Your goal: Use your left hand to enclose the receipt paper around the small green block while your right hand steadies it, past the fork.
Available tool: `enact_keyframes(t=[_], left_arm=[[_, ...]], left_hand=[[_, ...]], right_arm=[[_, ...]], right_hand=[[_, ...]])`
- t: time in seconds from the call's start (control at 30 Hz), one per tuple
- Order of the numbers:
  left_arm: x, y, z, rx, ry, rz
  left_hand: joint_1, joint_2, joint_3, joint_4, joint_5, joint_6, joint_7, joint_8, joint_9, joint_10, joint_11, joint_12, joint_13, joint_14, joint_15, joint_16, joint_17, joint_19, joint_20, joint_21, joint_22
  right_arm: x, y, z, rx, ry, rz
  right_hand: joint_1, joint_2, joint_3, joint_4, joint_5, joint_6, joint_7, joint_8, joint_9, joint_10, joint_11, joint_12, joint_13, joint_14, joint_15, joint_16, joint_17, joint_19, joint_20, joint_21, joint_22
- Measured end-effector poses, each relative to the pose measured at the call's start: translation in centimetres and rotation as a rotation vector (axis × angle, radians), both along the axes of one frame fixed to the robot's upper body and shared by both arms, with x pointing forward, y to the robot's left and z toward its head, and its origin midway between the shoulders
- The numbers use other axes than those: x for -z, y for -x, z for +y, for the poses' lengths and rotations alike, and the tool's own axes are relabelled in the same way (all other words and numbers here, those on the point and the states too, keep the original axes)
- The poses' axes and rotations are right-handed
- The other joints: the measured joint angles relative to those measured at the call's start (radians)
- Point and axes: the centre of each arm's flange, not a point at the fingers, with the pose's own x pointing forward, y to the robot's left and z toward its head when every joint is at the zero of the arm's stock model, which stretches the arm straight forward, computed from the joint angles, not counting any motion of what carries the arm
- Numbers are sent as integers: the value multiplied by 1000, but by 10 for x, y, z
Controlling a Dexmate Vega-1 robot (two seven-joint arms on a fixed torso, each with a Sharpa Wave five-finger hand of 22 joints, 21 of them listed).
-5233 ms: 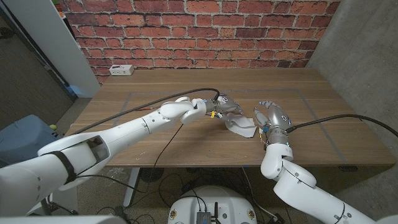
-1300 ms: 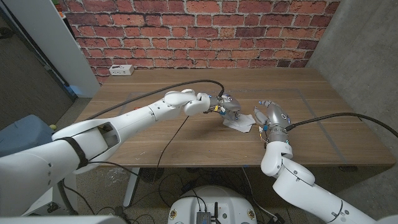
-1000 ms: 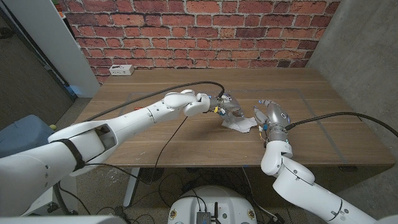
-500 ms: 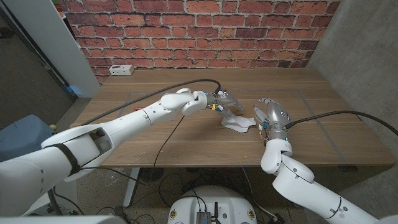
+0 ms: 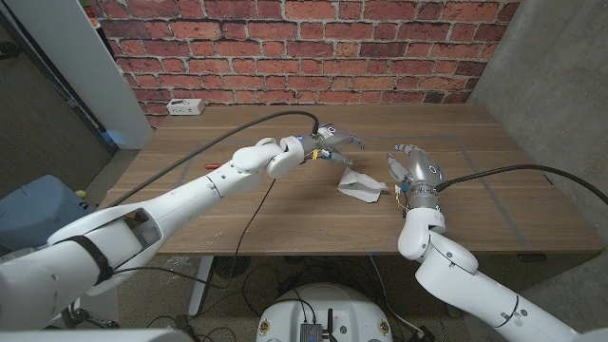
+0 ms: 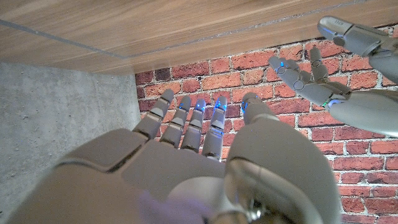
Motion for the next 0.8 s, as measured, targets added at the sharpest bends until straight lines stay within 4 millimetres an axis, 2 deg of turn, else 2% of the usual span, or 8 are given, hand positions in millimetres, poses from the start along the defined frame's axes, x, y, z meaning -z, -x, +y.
enact_keyframes(t=[0.27, 0.43, 0.57, 0.6, 0.67, 0.8], left_arm=[[-4, 0, 24, 27, 178, 19], [-3, -1, 38, 32, 251, 34], [0, -4, 51, 11, 273, 41], [-6, -1, 56, 72, 392, 70], [-5, -2, 63, 81, 427, 87], [0, -12, 85, 38, 454, 96]], left_hand=[[-20, 19, -1, 11, -4, -20, 12, -8, 0, 0, 0, 0, -9, 0, 0, 0, -5, -4, 4, -9, 0], [-50, 26, -3, 25, -4, -48, 18, -19, 0, -11, 11, -3, -17, -4, 1, 0, -9, -32, 3, -33, 0], [-83, 36, -3, 37, -4, -74, 23, -23, 0, -28, 28, -9, -25, -19, 2, 0, -9, -63, -13, -53, 0], [-88, 41, -3, 41, -2, -83, 25, -23, 0, -33, 33, -12, -27, -19, 2, 0, -11, -68, -18, -59, 0], [-106, 42, 1, 48, 1, -96, 31, -23, 0, -42, 42, -12, -34, -35, 1, 0, -14, -91, -32, -73, 0], [-137, 44, 1, 56, 4, -111, 44, -23, 0, -61, 48, -16, -45, -69, 7, -9, -14, -138, -52, -101, 0]], right_arm=[[-6, -4, -1, -28, -22, -31], [-8, -5, 1, -67, -41, -55], [-12, -4, 9, -126, -61, -80], [-10, -9, -4, -105, -87, -82], [-10, -10, -4, -127, -106, -92], [-15, -7, 8, -227, -146, -128]], right_hand=[[-3, 3, 0, 0, 0, 4, 4, 0, 0, 0, 0, 0, 0, 0, 0, 0, 0, 0, 0, 0, 0], [-5, 5, 0, 0, 0, 4, 4, 0, 0, 0, 0, 0, 0, 0, 0, 0, 0, 1, -1, 0, 0], [-5, 5, 3, -3, 0, 4, 4, 0, 0, 0, 0, 0, 0, -1, 1, 0, 0, 13, -5, 0, 0], [-5, 5, 4, -4, 0, 4, 4, 0, 0, -4, 4, 0, 0, -4, 3, 0, 0, 15, -4, 1, 0], [-5, 5, 6, -3, 0, 4, 4, 0, 0, -4, 4, 0, 0, -8, 0, 0, 0, 18, -7, 4, 0], [-5, 6, 8, -1, 0, -5, 13, 0, 0, -10, 17, -6, 0, -8, 0, -2, 0, 25, -14, 4, 0]])
